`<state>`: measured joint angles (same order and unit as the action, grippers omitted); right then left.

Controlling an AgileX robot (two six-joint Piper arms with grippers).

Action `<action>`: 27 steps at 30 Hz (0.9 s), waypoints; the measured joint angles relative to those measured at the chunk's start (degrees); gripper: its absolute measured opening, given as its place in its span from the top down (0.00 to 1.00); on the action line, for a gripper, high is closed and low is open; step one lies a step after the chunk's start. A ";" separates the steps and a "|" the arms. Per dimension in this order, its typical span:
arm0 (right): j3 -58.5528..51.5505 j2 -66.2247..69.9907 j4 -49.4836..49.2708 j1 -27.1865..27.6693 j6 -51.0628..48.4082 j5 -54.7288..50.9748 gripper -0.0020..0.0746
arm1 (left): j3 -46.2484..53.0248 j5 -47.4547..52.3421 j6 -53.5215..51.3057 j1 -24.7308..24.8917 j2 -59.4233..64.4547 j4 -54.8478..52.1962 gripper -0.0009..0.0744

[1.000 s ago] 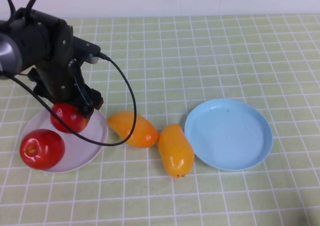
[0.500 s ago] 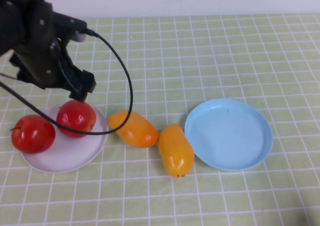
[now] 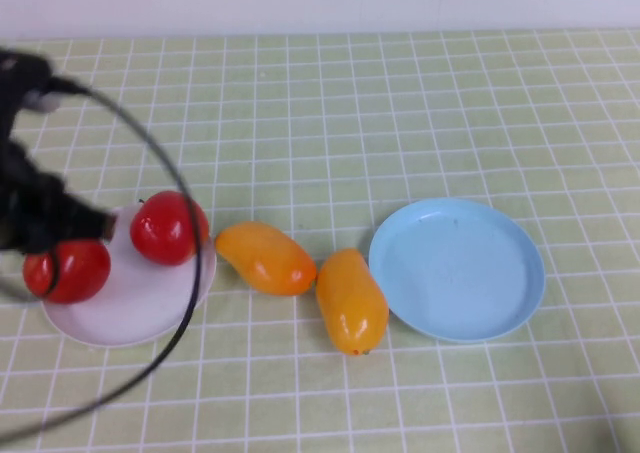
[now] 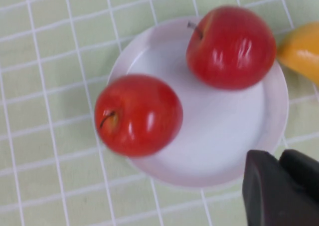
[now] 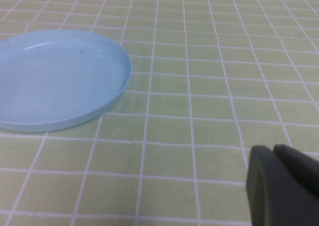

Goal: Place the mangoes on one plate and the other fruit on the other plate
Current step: Put one type of fruit in the left plate, then put another type of fruit in the right plate

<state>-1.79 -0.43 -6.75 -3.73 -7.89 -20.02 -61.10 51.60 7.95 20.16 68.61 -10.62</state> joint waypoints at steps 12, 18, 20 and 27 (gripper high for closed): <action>0.00 0.00 0.00 0.00 0.00 0.00 0.99 | 21.26 -4.70 5.35 0.00 -27.76 1.74 0.98; 0.00 0.00 0.00 0.00 0.00 0.00 0.99 | 26.53 -3.99 6.00 0.00 -35.32 1.99 0.98; 0.00 0.00 0.00 0.00 0.00 0.00 0.99 | 26.88 -3.39 6.00 0.00 -36.08 1.99 0.98; 0.00 0.00 0.00 0.00 0.00 0.00 0.99 | 28.40 -7.24 7.31 0.00 -36.70 1.81 0.98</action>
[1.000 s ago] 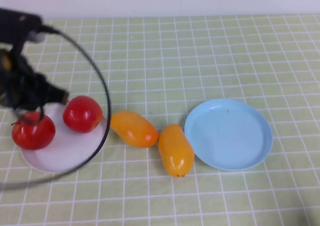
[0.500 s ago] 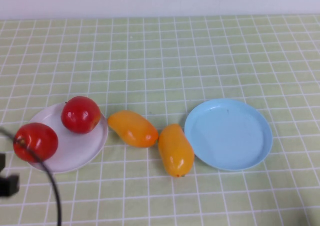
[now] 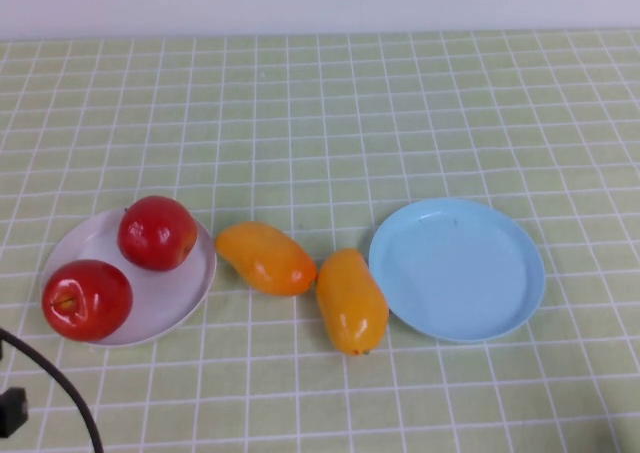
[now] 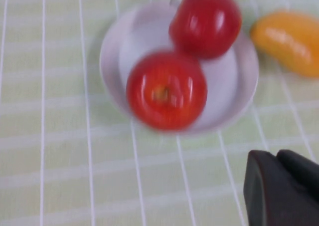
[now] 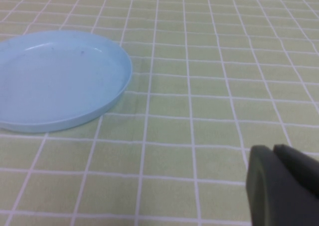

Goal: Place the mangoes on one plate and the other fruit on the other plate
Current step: Put another type of fruit in the right plate

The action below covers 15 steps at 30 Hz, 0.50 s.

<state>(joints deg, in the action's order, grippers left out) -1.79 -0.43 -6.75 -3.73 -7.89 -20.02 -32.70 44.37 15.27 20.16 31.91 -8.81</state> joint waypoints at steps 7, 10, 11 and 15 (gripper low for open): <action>0.00 0.00 0.00 0.00 0.00 0.00 0.99 | 13.41 -24.39 -10.18 -6.69 -12.31 4.48 0.98; 0.00 0.00 0.00 0.00 0.00 0.00 0.99 | 19.87 -33.47 -15.27 -11.59 -20.47 8.42 0.98; 0.00 0.00 0.00 0.00 0.00 0.00 1.00 | 22.45 -36.24 -16.82 -13.48 -23.75 9.26 0.98; 0.00 0.00 0.00 0.00 0.00 0.00 0.99 | 28.26 -39.44 -18.50 -16.59 -31.25 10.24 0.98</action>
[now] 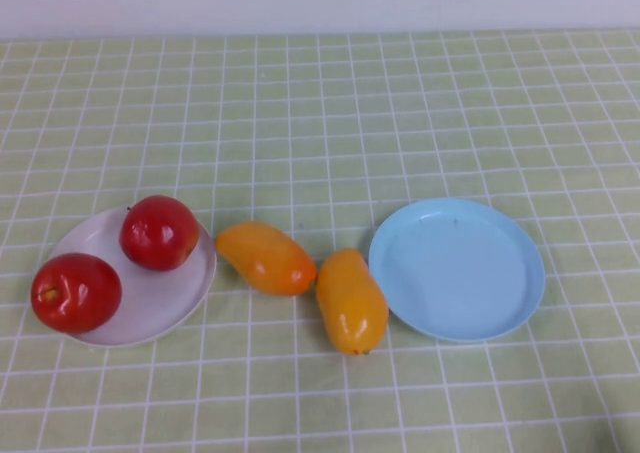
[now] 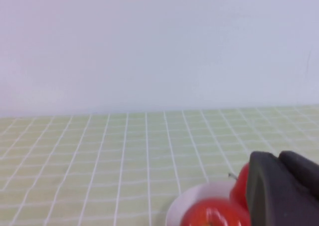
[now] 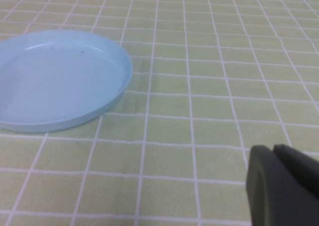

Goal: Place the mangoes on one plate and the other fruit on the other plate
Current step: Put another type of fruit in the right plate

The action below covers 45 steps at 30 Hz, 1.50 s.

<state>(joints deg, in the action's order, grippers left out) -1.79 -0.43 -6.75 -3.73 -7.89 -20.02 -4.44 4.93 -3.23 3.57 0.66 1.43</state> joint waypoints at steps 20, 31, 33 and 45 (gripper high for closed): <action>0.00 0.00 -0.13 0.00 0.00 0.00 1.00 | 5.86 16.55 -0.42 -0.14 -1.26 -1.05 0.98; 0.00 0.00 -0.13 0.00 0.00 0.00 0.99 | 5.86 16.55 -0.42 -0.14 -1.26 -1.05 0.98; 0.00 0.00 -0.13 0.00 0.00 0.00 1.00 | 5.86 16.55 -0.42 -0.14 -1.26 -1.05 0.98; 0.00 0.00 -0.13 0.00 0.00 0.00 0.99 | 5.86 16.55 -0.42 -0.14 -1.26 -1.05 0.98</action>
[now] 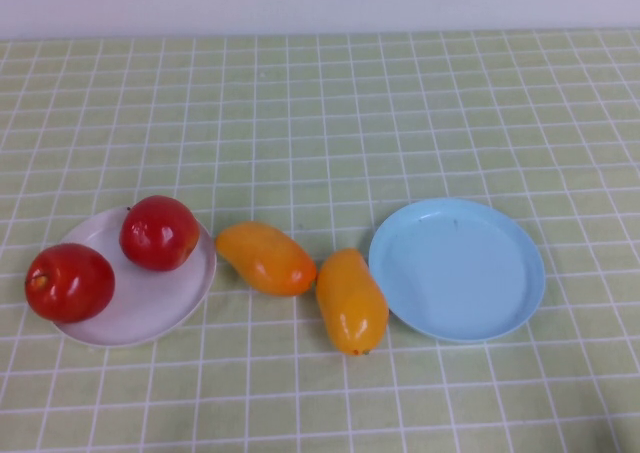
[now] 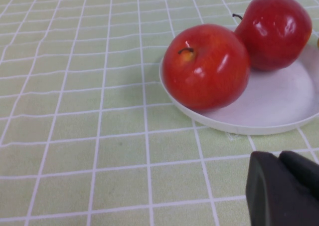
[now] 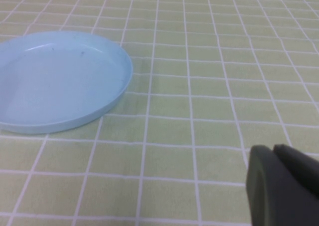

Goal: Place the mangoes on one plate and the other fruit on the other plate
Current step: Put another type of fruit in the right plate

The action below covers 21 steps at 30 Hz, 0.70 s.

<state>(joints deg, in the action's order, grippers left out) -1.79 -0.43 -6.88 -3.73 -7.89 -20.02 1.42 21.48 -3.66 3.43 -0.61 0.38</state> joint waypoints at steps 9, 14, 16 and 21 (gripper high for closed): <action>0.00 0.00 -28.54 0.00 0.12 10.20 0.99 | 0.00 0.00 0.00 0.00 0.00 0.00 0.98; 0.00 0.00 -41.36 0.00 0.12 16.65 0.99 | 0.00 0.00 0.00 0.00 0.00 0.00 0.98; 0.00 0.00 -42.78 0.00 0.12 16.94 1.00 | 0.00 0.00 0.00 0.00 0.00 0.00 0.98; 5.48 0.91 -43.48 0.00 0.12 6.69 1.00 | 0.00 0.00 0.00 0.00 0.00 0.00 0.98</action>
<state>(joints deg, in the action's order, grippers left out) 3.69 0.47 -50.36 -3.73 -7.77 -13.33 1.42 21.48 -3.66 3.43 -0.61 0.38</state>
